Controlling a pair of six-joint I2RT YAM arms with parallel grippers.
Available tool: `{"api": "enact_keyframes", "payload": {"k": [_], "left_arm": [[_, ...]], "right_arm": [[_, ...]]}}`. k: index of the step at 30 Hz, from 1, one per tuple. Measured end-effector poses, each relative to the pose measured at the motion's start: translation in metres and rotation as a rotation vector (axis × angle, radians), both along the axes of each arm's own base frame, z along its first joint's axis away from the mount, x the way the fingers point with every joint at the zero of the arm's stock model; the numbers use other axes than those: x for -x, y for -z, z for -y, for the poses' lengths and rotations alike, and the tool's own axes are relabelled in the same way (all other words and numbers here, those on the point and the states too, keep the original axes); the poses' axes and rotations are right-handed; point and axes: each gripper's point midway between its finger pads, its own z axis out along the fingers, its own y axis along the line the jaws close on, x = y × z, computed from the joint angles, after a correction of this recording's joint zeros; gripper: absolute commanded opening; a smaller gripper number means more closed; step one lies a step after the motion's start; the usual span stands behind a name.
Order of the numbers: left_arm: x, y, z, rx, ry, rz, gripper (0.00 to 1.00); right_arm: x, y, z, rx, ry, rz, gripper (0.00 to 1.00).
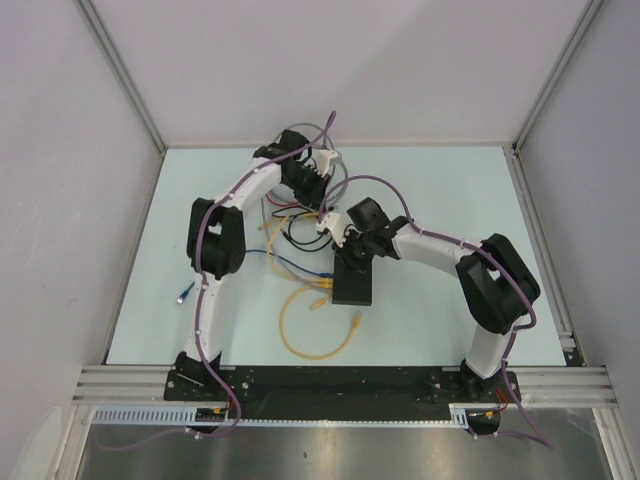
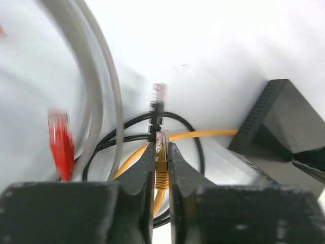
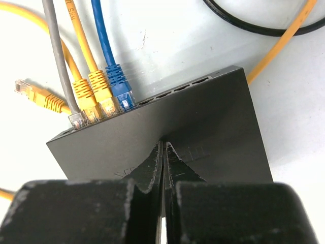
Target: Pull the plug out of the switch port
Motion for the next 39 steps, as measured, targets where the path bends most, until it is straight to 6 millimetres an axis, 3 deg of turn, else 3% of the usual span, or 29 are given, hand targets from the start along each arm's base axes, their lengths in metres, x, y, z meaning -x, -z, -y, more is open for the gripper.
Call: {"api": "enact_keyframes", "payload": {"k": [3,7,11,15,17,20,25,30,34,39], "left_arm": [[-0.005,0.000,-0.003,-0.011,-0.012,0.016,0.41],[0.008,0.007,-0.009,-0.013,-0.001,-0.045,0.51],[0.040,0.006,-0.013,0.011,0.018,-0.125,0.56],[0.080,-0.016,-0.011,0.076,0.090,-0.184,0.56],[0.091,-0.024,-0.008,0.107,0.125,-0.203,0.62],[0.106,-0.022,-0.004,0.154,0.158,-0.256,0.62],[0.131,0.004,-0.005,0.175,0.132,-0.375,0.61],[0.124,0.007,-0.002,0.183,0.103,-0.363,0.58],[0.121,0.006,0.001,0.195,0.092,-0.358,0.49],[0.130,0.015,0.007,0.216,0.109,-0.420,0.48]], "right_arm": [[0.000,0.000,0.000,0.001,-0.003,0.002,0.00],[0.000,0.000,0.000,0.001,-0.004,0.002,0.00],[0.000,0.000,0.000,0.000,-0.003,0.002,0.00],[0.000,0.000,0.000,0.001,-0.004,0.002,0.00],[0.000,0.000,-0.001,0.001,-0.004,0.003,0.00],[0.000,0.000,-0.001,0.004,-0.005,0.005,0.00],[0.001,0.000,0.000,0.017,-0.016,0.019,0.00],[0.002,0.000,0.000,0.027,-0.032,0.028,0.00],[0.002,0.000,0.001,0.030,-0.042,0.037,0.00],[0.004,0.000,0.002,0.034,-0.053,0.044,0.00]]}}
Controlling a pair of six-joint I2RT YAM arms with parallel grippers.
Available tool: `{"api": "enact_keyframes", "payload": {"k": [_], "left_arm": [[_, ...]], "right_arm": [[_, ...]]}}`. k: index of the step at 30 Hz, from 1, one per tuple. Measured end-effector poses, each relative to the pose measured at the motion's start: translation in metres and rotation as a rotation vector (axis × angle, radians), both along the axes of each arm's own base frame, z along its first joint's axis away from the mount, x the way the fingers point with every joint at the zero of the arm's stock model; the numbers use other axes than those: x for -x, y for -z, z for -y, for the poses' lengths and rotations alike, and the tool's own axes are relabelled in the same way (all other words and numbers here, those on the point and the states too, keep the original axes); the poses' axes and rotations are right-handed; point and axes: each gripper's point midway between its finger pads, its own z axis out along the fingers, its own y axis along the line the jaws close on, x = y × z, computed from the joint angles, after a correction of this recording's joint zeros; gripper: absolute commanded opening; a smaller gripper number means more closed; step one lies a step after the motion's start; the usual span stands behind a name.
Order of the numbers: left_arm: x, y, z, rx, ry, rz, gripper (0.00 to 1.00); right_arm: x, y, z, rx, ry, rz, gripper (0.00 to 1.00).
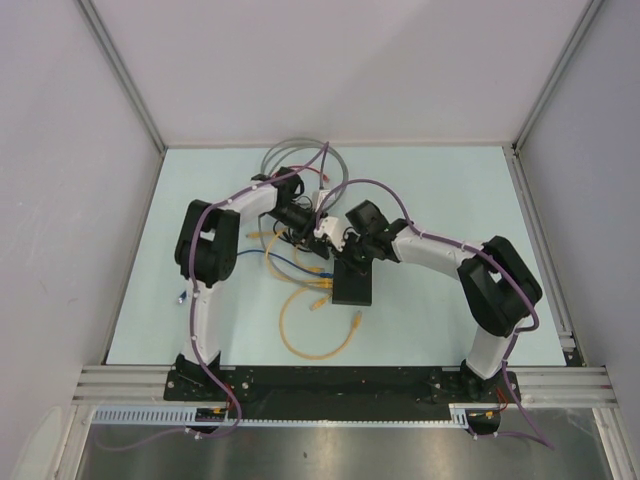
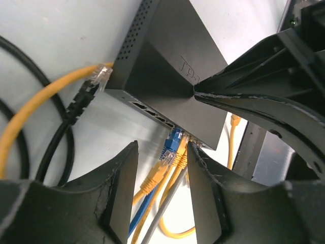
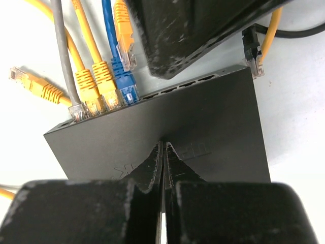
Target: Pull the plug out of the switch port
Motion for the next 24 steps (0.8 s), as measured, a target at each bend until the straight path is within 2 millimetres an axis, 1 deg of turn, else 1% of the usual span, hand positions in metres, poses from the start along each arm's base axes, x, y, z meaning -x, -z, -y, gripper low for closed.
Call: {"api": "enact_keyframes", "payload": {"k": [2,4,12,15,16,20,22,24], "left_arm": [[0.005,0.004,0.002,0.001,0.006,-0.023,0.54],[0.010,0.007,0.001,0.001,0.013,-0.037,0.57],[0.029,0.004,-0.007,0.011,0.101,-0.053,0.57],[0.031,0.006,-0.010,0.003,0.123,-0.038,0.54],[0.032,0.008,-0.011,0.001,0.128,-0.032,0.51],[0.035,0.017,-0.016,-0.022,0.135,-0.029,0.47],[0.035,0.022,-0.017,-0.029,0.135,-0.023,0.41],[0.034,0.025,-0.017,-0.035,0.133,-0.014,0.39]], "right_arm": [[0.001,0.000,0.001,0.001,-0.003,0.002,0.00],[0.002,0.000,0.002,0.001,-0.005,0.003,0.00],[0.004,0.000,0.004,-0.003,-0.004,0.003,0.00],[0.004,0.000,0.005,-0.004,-0.003,0.003,0.00],[0.004,0.001,0.005,-0.002,-0.002,0.001,0.00],[0.004,0.001,0.006,-0.002,-0.001,0.001,0.00],[0.004,0.001,0.006,-0.002,-0.001,0.001,0.00],[0.004,0.001,0.006,-0.002,-0.001,0.001,0.00]]}}
